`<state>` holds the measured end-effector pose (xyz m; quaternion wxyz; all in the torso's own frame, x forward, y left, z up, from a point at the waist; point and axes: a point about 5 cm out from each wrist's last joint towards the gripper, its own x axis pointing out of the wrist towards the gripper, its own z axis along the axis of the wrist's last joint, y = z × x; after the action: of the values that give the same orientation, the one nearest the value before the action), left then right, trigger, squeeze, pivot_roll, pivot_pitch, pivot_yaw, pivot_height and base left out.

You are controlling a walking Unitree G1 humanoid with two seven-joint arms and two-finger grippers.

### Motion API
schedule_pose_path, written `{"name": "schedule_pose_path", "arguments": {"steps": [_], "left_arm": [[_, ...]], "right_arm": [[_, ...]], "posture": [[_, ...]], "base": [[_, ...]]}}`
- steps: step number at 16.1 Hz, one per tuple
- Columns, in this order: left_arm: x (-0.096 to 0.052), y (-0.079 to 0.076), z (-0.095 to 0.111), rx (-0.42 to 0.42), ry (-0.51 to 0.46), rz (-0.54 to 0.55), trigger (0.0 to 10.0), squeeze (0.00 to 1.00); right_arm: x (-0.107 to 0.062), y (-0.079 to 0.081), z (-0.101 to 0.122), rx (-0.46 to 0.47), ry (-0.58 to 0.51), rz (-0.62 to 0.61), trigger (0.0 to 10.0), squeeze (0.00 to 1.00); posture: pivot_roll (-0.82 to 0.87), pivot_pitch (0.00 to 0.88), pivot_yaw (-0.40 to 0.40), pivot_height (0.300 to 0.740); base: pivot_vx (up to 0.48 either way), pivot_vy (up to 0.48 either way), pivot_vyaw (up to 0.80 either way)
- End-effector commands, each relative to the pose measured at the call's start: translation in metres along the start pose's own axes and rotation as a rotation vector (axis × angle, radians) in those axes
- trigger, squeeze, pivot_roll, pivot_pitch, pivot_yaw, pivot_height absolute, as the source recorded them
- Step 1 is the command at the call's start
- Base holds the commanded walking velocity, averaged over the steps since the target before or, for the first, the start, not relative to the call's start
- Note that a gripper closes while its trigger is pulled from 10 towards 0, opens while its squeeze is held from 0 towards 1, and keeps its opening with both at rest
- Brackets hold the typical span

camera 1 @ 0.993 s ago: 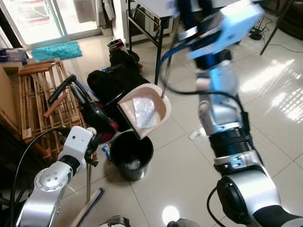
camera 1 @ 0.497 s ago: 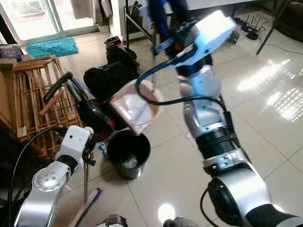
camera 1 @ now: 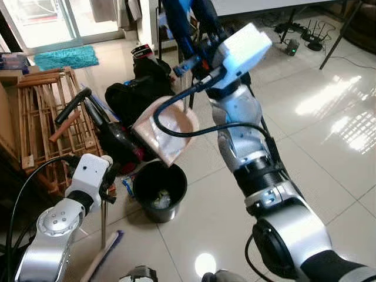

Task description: Sweep floor

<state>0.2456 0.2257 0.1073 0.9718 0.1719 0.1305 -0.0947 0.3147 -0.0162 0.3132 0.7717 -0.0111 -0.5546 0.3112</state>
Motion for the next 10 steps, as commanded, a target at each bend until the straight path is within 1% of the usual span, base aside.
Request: {"name": "schedule_pose_path", "arguments": {"steps": [1, 3, 4, 7, 10], "left_arm": [[-0.001, 0.002, 0.009, 0.031, -0.035, 0.009, 10.0, 0.0], [-0.002, 0.001, 0.009, 0.032, -0.034, 0.008, 10.0, 0.0], [-0.002, 0.001, 0.008, 0.032, -0.033, 0.008, 10.0, 0.0], [-0.002, 0.0, 0.008, 0.031, -0.034, 0.005, 10.0, 0.0], [-0.003, -0.002, 0.006, 0.028, -0.033, 0.001, 10.0, 0.0]], "right_arm": [[0.01, 0.0, 0.014, -0.056, -0.103, 0.043, 10.0, 0.0], [0.008, 0.018, 0.019, -0.104, -0.155, 0.175, 10.0, 0.0], [0.007, 0.023, 0.019, -0.109, -0.165, 0.208, 10.0, 0.0], [0.002, 0.038, 0.019, -0.095, -0.184, 0.257, 10.0, 0.0], [-0.005, 0.049, 0.016, -0.051, -0.166, 0.26, 10.0, 0.0]], "posture": [[0.02, 0.113, -0.057, 0.74], [0.03, 0.113, -0.058, 0.74], [0.02, 0.109, -0.059, 0.74], [0.02, 0.099, -0.066, 0.74], [0.02, 0.088, -0.072, 0.74]], "base": [[0.0, 0.0, 0.0], [0.0, 0.0, 0.0], [0.0, 0.0, 0.0], [0.0, 0.0, 0.0], [0.0, 0.0, 0.0]]}}
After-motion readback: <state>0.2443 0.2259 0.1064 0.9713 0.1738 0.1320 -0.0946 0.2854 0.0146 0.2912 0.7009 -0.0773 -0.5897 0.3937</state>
